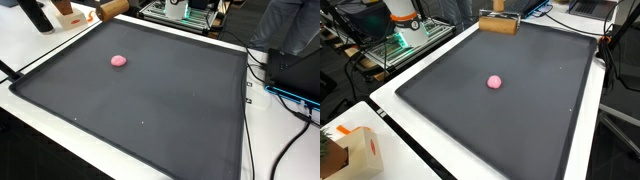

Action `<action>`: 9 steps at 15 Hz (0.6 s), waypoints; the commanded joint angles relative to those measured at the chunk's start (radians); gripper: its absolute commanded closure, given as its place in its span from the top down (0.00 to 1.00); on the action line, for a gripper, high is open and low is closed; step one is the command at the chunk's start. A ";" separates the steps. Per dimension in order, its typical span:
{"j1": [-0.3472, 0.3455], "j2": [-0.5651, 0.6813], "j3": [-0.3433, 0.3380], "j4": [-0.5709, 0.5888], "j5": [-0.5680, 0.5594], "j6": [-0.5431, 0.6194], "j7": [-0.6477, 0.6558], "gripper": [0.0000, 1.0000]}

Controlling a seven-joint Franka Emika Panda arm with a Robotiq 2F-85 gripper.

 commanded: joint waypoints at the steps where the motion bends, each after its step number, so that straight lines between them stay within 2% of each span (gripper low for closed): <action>1: -0.015 0.093 -0.085 0.100 0.112 -0.020 -0.214 0.24; 6: -0.070 0.195 -0.173 0.205 0.347 -0.104 -0.536 0.24; 9: -0.111 0.245 -0.196 0.258 0.436 -0.185 -0.664 0.24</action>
